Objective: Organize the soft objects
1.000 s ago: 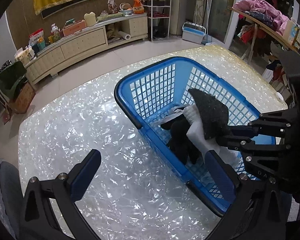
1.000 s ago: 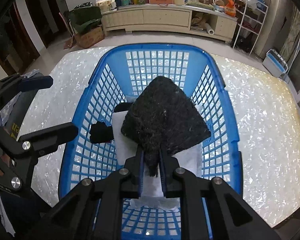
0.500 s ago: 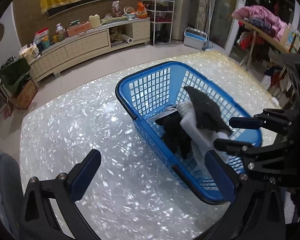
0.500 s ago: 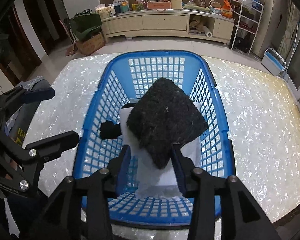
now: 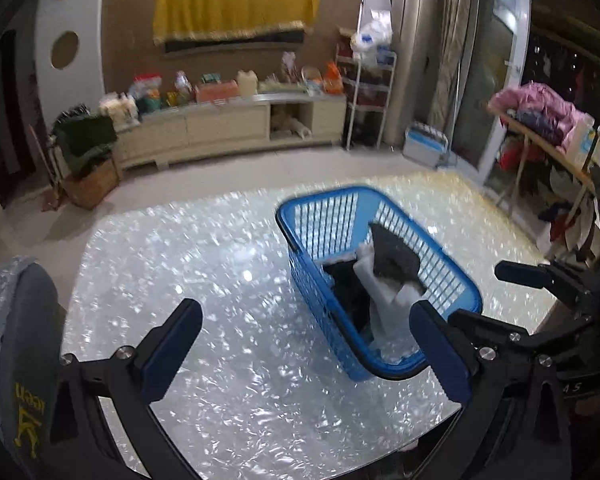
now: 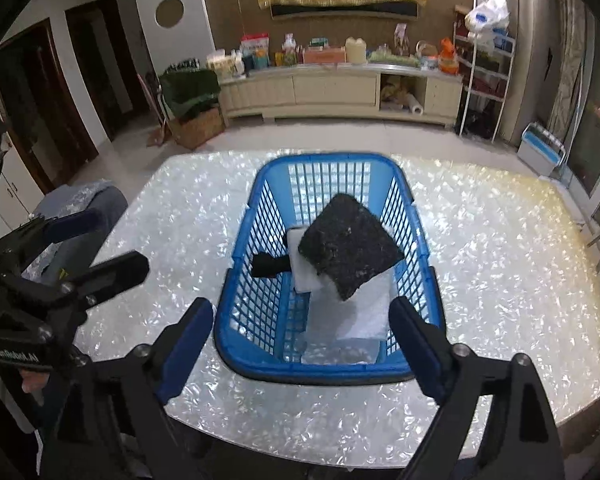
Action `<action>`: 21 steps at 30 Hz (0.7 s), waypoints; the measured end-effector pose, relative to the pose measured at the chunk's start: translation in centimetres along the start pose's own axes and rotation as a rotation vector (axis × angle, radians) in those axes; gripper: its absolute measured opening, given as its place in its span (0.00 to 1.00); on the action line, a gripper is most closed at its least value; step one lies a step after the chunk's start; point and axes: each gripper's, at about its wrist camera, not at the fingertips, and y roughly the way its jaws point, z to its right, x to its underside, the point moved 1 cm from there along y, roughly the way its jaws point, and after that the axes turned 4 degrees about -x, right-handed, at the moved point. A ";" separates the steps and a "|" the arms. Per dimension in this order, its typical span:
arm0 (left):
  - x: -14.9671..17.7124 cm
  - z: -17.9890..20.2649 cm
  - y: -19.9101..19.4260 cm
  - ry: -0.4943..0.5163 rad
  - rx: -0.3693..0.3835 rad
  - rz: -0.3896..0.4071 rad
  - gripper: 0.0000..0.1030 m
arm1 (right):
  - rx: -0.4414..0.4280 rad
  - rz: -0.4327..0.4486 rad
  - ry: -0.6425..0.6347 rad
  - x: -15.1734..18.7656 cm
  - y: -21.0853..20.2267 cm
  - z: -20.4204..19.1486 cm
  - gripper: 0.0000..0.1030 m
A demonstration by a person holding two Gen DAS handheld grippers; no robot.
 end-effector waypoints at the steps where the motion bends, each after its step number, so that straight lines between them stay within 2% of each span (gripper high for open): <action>1: 0.0 0.1 -0.9 0.000 -0.010 0.020 1.00 | -0.001 0.018 0.005 0.2 -0.7 -0.1 0.91; 5: 0.1 0.4 -3.9 -0.011 -0.048 0.084 1.00 | -0.003 0.090 0.014 0.6 -3.2 -0.9 1.00; 9: 0.6 0.9 -6.7 -0.002 -0.070 0.158 1.00 | 0.001 0.150 0.001 0.3 -4.6 -1.6 1.00; 13: 0.8 1.3 -8.5 0.001 -0.097 0.181 1.00 | 0.031 0.203 -0.014 0.9 -6.1 -2.3 1.00; 21: 2.2 1.3 -11.2 0.001 -0.126 0.215 1.00 | 0.024 0.287 -0.008 1.8 -7.3 -2.8 1.00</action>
